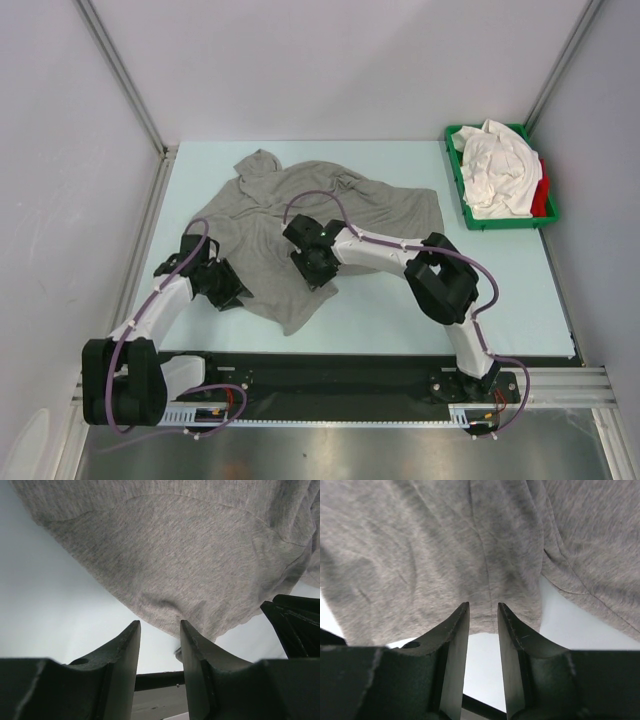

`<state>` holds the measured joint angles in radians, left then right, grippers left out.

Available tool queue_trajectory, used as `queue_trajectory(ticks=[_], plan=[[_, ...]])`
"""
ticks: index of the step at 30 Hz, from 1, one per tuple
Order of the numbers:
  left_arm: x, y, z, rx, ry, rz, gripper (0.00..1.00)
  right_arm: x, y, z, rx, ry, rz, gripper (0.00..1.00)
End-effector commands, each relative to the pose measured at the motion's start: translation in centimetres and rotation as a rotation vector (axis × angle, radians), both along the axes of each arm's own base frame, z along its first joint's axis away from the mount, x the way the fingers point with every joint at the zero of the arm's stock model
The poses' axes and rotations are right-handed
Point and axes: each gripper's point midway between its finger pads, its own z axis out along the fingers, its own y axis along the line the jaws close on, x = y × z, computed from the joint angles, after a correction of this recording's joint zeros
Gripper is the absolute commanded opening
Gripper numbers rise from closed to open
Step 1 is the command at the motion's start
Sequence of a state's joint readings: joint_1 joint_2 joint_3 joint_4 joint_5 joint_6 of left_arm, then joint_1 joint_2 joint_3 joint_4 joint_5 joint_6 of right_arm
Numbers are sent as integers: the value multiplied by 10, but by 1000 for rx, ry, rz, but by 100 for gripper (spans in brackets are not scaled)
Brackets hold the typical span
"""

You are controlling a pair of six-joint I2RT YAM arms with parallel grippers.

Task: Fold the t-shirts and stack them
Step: Flatten the tshirt out

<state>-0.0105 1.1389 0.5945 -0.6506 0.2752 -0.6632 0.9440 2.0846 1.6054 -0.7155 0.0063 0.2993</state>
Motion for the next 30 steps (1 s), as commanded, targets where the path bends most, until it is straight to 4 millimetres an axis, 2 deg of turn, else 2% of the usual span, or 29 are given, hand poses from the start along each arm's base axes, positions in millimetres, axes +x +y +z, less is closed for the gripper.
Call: queue_trajectory(ticks=[1, 6, 21, 24, 25, 30], plan=[[12, -2, 9, -19, -46, -1, 43, 6, -7, 1, -51, -19, 10, 32], [13, -2, 10, -20, -48, -4, 43, 6, -14, -5, -75, -14, 6, 29], [14, -2, 10, -19, -46, -1, 43, -8, -7, -25, -75, 39, 35, 22], [14, -1, 10, -17, -44, 1, 43, -7, -10, -26, -91, 33, 26, 14], [15, -1, 10, -15, -45, 4, 43, -7, -12, -25, -100, 33, 19, 8], [16, 1, 12, -7, -53, 12, 47, -1, -14, 12, -69, -10, 10, 7]])
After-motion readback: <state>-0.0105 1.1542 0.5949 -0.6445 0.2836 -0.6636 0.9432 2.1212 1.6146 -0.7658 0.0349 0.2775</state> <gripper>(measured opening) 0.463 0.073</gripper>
